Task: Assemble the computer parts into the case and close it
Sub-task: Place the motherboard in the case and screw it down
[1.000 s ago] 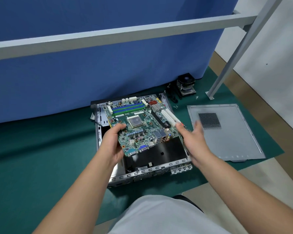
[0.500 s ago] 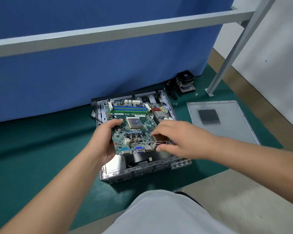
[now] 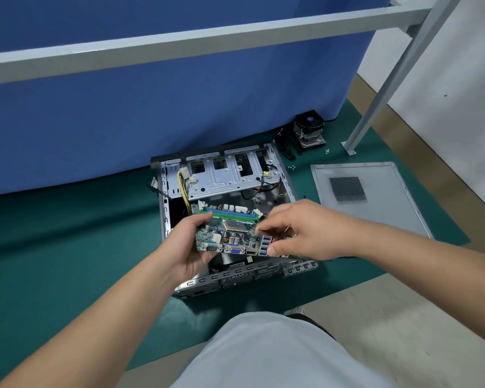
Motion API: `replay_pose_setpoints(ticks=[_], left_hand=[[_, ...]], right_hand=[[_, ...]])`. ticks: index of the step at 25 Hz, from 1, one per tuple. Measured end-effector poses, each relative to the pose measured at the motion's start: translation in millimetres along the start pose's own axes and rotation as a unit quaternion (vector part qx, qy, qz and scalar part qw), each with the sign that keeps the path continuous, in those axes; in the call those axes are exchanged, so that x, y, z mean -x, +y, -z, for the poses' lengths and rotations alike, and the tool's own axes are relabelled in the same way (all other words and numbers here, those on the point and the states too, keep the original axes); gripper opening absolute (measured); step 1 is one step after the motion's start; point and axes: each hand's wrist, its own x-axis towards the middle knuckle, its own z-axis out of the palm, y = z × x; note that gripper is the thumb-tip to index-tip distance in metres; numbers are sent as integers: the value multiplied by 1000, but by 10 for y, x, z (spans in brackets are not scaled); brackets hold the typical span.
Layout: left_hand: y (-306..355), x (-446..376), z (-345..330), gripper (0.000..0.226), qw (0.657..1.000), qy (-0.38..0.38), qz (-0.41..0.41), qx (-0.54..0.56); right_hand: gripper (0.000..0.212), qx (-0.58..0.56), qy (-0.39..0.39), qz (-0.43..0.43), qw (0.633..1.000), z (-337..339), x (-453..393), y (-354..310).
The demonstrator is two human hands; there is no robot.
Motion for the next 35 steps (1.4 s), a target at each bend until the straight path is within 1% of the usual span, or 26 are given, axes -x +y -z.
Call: replay_pose_setpoints(ticks=[4, 6, 8, 10, 11, 12, 13, 14, 16, 17, 18, 19, 20, 22, 23, 24, 27, 31, 35], left_hand=[[-130, -248, 55, 18, 1000, 0, 28, -2], [-168, -371, 116, 24, 999, 14, 34, -16], [-158, -462, 212, 24, 998, 30, 34, -42], [-97, -523, 314, 22, 992, 49, 4, -112], [-58, -558, 374, 24, 982, 71, -32, -175], [-19, -591, 427, 27, 960, 100, -83, -250], [36, -635, 483, 28, 924, 129, -148, -330], [85, -681, 528, 28, 877, 147, -216, -404], [152, -821, 612, 32, 761, 139, -327, -543], [168, -907, 650, 37, 702, 122, -350, -608], [180, -994, 691, 43, 650, 109, -348, -667], [180, -1084, 736, 48, 608, 107, -334, -712], [161, -1161, 771, 51, 577, 113, -321, -743], [81, -1268, 848, 53, 537, 143, -322, -767], [40, -1289, 870, 53, 524, 159, -336, -766], [9, -1304, 879, 52, 519, 172, -350, -760], [-12, -1348, 878, 54, 525, 193, -375, -739], [-15, -1343, 871, 54, 519, 202, -382, -737], [-2, -1325, 856, 55, 516, 202, -372, -745]], right_hand=[[36, 7, -13, -19, 1000, -214, -139, 186], [38, 4, -19, -35, 999, -316, -211, 255], [35, 17, -23, -42, 999, -402, -281, 307], [31, 40, -30, -44, 998, -456, -354, 346], [31, 48, -32, -46, 997, -474, -392, 358], [30, 53, -33, -49, 997, -480, -422, 368], [29, 57, -36, -52, 996, -488, -476, 381], [29, 66, -41, -54, 995, -499, -528, 390], [31, 95, -57, -52, 992, -539, -631, 400], [32, 105, -61, -52, 991, -563, -667, 406], [34, 110, -60, -53, 991, -587, -704, 417], [35, 113, -56, -54, 990, -611, -735, 433], [36, 116, -50, -54, 991, -630, -757, 450], [36, 124, -43, -52, 990, -668, -796, 474], [36, 131, -41, -50, 989, -687, -800, 477], [37, 136, -39, -46, 989, -708, -795, 481], [39, 124, -31, -43, 991, -756, -740, 512], [38, 118, -34, -38, 992, -825, -735, 594], [40, 147, -36, -32, 988, -945, -790, 704]])
